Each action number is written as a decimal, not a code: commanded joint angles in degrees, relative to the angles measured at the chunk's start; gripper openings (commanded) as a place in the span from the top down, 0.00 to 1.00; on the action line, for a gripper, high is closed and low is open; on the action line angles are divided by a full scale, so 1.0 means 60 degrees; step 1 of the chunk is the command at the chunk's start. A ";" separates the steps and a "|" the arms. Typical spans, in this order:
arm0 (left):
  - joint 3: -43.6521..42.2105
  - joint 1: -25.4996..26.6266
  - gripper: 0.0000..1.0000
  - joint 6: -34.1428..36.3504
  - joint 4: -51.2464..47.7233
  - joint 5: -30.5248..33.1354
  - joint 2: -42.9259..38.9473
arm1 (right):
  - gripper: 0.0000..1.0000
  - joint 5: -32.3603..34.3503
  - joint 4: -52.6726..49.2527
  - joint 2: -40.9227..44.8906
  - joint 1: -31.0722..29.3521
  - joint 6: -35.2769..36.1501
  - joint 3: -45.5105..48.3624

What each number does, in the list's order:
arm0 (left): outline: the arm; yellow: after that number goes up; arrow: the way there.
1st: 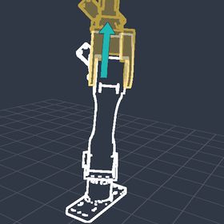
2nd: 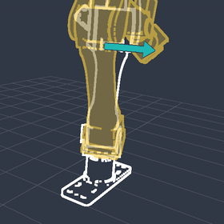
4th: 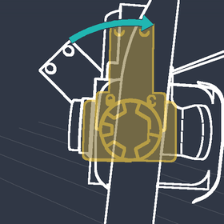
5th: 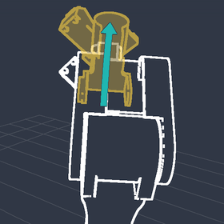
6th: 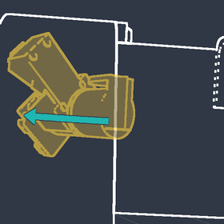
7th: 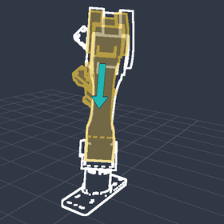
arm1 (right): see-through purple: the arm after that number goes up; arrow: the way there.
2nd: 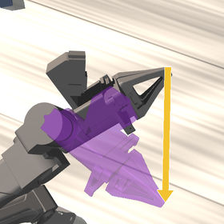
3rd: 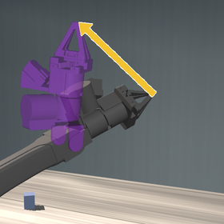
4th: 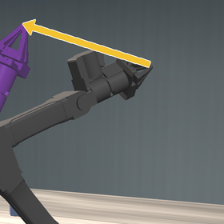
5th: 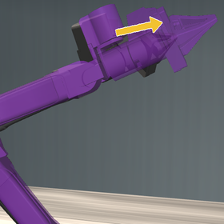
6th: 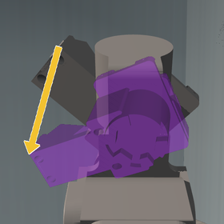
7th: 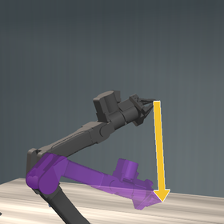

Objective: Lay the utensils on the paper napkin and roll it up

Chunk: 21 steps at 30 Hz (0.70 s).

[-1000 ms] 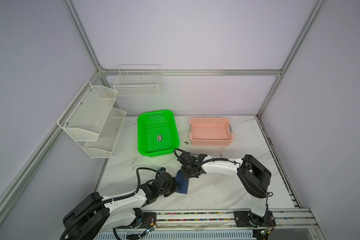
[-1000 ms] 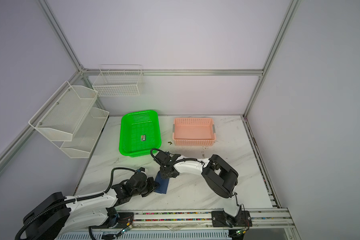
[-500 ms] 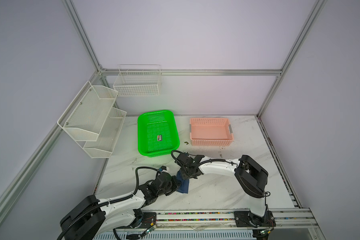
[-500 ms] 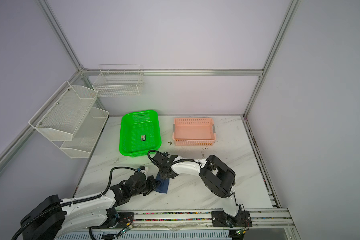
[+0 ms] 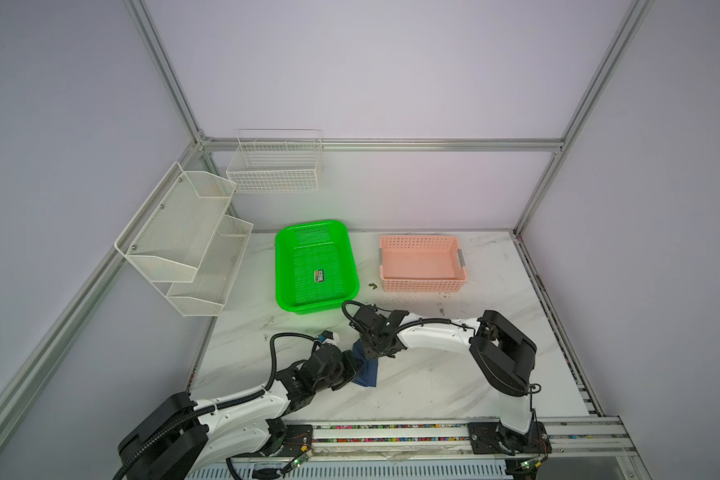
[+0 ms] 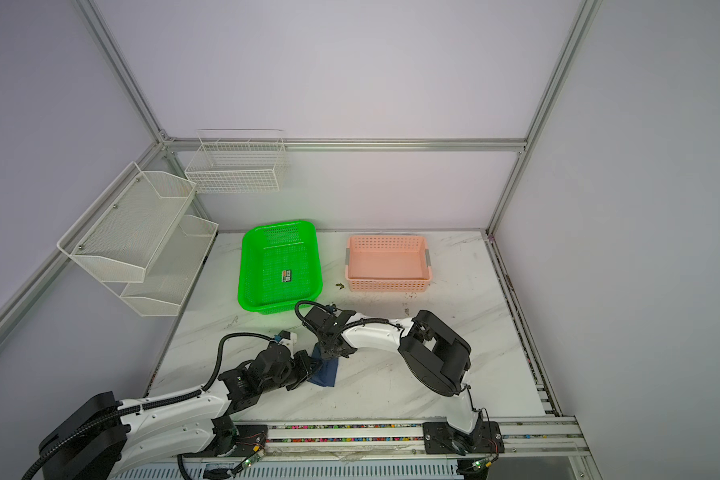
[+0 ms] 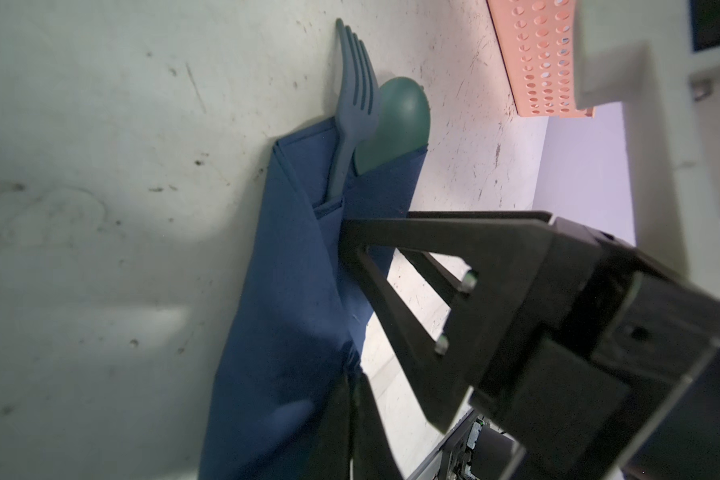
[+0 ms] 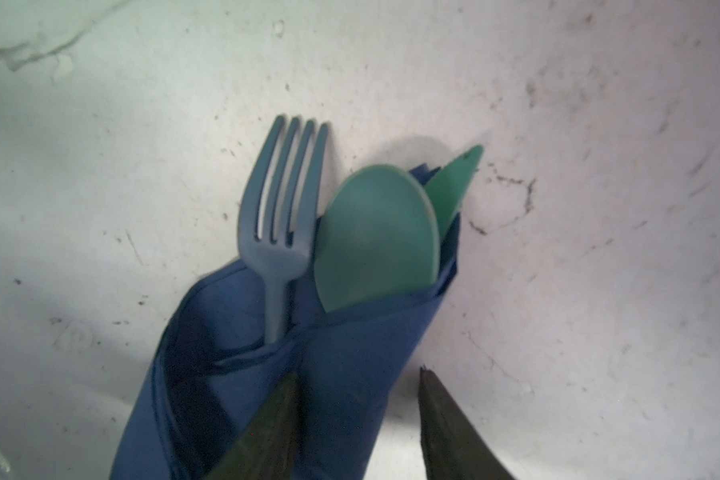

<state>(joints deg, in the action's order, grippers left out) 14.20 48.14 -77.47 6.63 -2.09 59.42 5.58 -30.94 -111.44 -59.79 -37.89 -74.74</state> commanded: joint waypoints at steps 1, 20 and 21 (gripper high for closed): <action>0.0256 0.0056 1.00 -0.0097 -0.0552 0.0168 -0.0088 | 0.48 -0.0001 -0.0293 0.0364 -0.0040 -0.0079 0.0040; 0.0197 0.0049 1.00 -0.0127 -0.1044 0.0289 0.0117 | 0.45 -0.0027 -0.0044 0.0352 -0.0040 -0.0013 -0.0125; 0.0205 0.0047 1.00 -0.0139 -0.1045 0.0282 0.0117 | 0.45 0.0009 -0.0042 0.0313 -0.0040 -0.0026 -0.0161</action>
<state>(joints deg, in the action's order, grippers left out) 14.20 48.14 -77.54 0.30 -1.19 59.99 5.04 -30.68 -109.40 -59.79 -37.87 -74.76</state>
